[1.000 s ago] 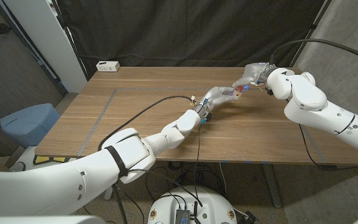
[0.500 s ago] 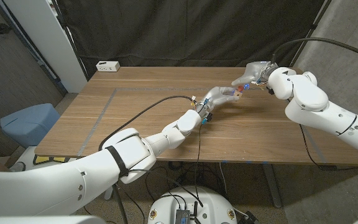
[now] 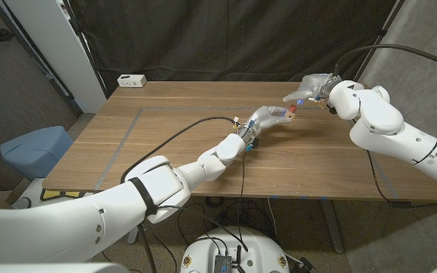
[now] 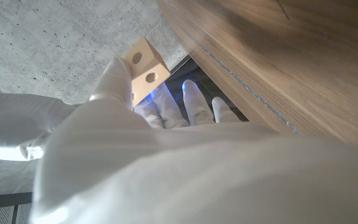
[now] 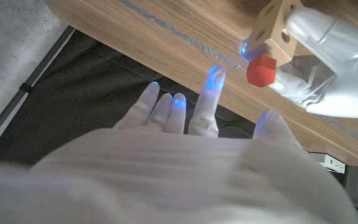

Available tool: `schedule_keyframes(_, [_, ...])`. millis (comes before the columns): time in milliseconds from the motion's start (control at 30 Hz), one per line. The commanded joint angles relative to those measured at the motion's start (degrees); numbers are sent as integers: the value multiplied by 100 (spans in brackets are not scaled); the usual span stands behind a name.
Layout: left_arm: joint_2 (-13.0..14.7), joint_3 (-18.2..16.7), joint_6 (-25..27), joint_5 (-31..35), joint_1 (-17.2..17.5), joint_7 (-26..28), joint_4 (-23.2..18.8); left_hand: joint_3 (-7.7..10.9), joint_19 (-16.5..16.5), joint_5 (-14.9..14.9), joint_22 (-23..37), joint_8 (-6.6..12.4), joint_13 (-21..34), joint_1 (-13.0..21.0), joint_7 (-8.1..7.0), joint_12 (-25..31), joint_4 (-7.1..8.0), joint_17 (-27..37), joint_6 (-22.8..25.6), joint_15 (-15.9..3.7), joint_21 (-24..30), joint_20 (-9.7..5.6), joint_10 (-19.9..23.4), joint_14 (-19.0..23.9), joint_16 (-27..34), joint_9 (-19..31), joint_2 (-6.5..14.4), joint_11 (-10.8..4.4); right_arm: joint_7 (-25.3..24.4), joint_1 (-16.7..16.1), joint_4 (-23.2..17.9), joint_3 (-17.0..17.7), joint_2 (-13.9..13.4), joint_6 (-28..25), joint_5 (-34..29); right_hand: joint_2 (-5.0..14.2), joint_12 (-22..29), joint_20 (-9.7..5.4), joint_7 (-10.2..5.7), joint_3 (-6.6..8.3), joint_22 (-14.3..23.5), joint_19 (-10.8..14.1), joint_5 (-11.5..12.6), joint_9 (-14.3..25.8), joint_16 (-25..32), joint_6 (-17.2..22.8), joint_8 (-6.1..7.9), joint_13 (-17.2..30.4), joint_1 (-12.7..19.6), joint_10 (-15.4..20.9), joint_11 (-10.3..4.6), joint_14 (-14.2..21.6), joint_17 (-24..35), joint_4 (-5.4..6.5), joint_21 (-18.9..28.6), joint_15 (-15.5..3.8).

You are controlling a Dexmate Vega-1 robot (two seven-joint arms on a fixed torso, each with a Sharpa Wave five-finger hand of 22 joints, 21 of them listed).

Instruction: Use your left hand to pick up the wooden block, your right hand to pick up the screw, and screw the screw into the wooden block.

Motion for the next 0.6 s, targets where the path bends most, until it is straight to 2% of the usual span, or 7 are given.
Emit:
schedule_keyframes(33, [-18, -8, 89, -56, -31, -56, 30, 169, 43, 27, 19, 47, 18, 51, -33, 14, 106, 17, 82, -638, 41, -14, 43, 52, -12, 24, 207, -9, 150, 60, 14, 128, -94, 184, 437, 22, -67, 97, 30, 53, 18, -57, -1, 30, -47, -323, -102, 40, 170, -157, 14, -44, 2, -103, 1, 127])
schedule_keyframes(200, [-24, -2, 124, -71, -48, -66, 43, 169, 47, 27, 20, 50, 20, 42, -37, 17, 108, 13, 90, -638, 43, -19, 49, 55, -16, 24, 201, -10, 85, 45, 24, 185, -156, 299, 629, 54, -110, 135, 76, 113, 17, -124, -96, 31, -106, -650, -224, 69, 310, -332, 50, -170, -10, -223, 5, 207])
schedule_keyframes(367, [-33, 5, 133, -87, -57, -73, 51, 168, 49, 27, 20, 46, 17, 37, -36, 17, 108, 15, 81, -643, 43, -19, 53, 52, -17, 23, 199, -10, 57, 49, 32, 207, -221, 391, 770, 11, -144, 165, 46, 161, 17, -186, -189, 34, -151, -895, -314, 92, 476, -526, 74, -269, -29, -375, 6, 236])
schedule_keyframes(600, [-39, 14, 145, -103, -64, -77, 58, 169, 52, 27, 20, 45, 16, 27, -32, 19, 113, 14, 80, -643, 44, -22, 58, 62, -16, 23, 200, -11, 113, 84, 45, 263, -325, 553, 1039, -139, -186, 216, -12, 265, 17, -260, -229, -1, -220, -1243, -465, 126, 889, -905, 46, -526, -47, -676, 17, 200])
